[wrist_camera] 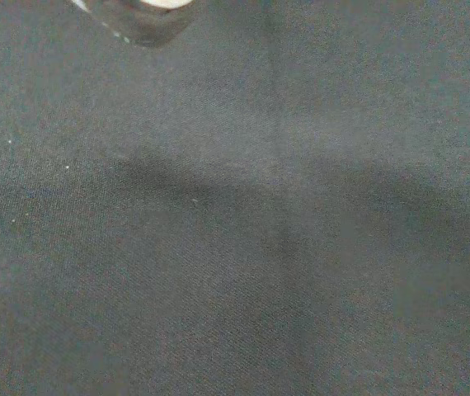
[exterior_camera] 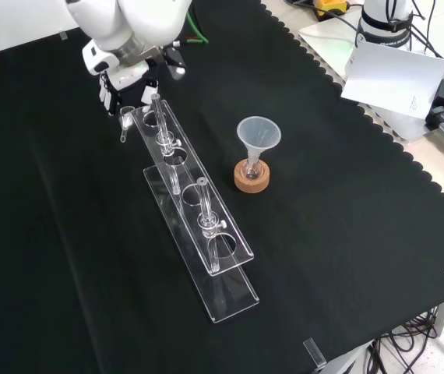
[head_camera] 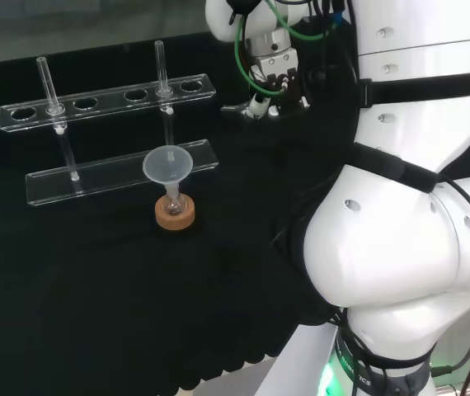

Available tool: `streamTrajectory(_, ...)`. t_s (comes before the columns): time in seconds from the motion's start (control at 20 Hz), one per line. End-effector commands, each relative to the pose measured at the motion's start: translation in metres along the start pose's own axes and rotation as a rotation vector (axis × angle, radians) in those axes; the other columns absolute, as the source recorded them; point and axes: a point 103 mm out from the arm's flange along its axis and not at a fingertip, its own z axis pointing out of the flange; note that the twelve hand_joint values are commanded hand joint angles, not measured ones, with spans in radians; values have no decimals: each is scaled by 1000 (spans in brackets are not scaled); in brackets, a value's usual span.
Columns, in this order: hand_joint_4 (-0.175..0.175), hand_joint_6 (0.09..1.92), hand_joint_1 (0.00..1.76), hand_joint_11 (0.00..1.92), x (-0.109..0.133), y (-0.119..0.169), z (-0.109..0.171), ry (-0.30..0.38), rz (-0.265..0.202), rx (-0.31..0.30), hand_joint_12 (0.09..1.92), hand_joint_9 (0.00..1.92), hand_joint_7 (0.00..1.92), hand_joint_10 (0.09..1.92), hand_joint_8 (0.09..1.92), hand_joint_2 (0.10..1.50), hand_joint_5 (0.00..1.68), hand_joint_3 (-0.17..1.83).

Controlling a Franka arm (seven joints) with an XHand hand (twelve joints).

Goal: Pick up the weighing funnel.

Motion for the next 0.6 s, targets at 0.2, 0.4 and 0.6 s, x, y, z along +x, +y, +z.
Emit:
streamTrajectory(0.2, 175, 420, 1114, 916, -20, -49, -22, -14, 56, -8, 995, 1147, 821, 271, 582, 1050, 1341, -175)
streamTrajectory(0.4, 175, 420, 1115, 918, -21, -75, -33, -39, 74, -17, 993, 1149, 821, 268, 582, 1050, 1341, -175)
streamTrajectory(0.6, 175, 420, 1115, 920, -16, -104, -40, -72, 84, -15, 991, 1152, 817, 266, 581, 1050, 1341, -175)
